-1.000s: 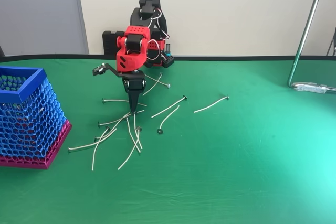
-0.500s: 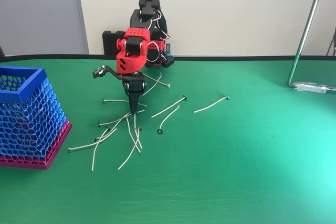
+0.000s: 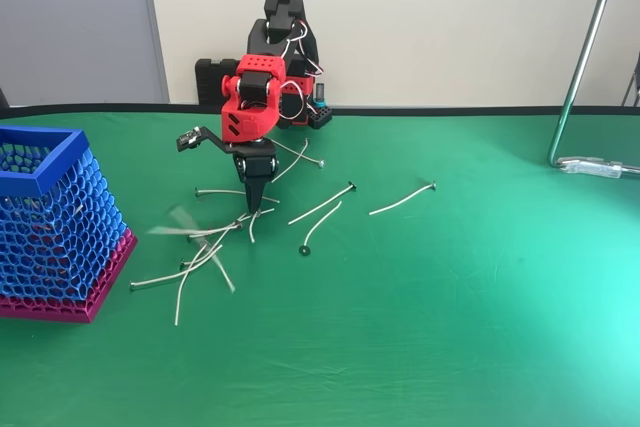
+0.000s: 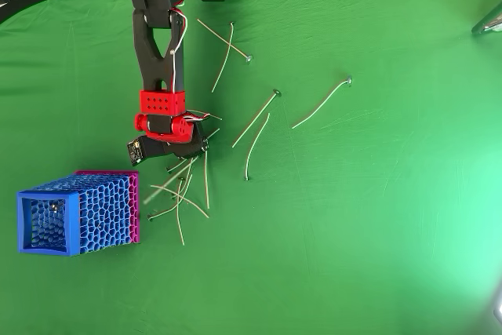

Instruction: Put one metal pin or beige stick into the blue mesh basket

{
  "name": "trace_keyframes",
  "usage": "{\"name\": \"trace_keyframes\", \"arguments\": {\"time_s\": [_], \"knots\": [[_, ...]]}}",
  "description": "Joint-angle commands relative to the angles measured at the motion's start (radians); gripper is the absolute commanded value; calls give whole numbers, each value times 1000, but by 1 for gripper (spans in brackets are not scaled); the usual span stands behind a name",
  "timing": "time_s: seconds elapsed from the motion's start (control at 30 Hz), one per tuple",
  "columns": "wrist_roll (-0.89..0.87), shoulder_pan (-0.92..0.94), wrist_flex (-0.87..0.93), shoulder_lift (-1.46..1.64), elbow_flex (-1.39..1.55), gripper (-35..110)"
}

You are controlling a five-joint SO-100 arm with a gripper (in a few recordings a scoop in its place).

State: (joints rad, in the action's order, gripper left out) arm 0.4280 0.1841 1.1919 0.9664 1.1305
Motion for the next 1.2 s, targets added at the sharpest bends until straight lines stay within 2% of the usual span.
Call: {"name": "trace_keyframes", "arguments": {"time_s": [0.0, 0.43, 0.73, 1.17], "knots": [[11, 9, 6, 26, -41, 1], [-12, -2, 6, 314, -2, 1], [-21, 43, 2, 517, -109, 1], [5, 213, -67, 486, -342, 1]]}}
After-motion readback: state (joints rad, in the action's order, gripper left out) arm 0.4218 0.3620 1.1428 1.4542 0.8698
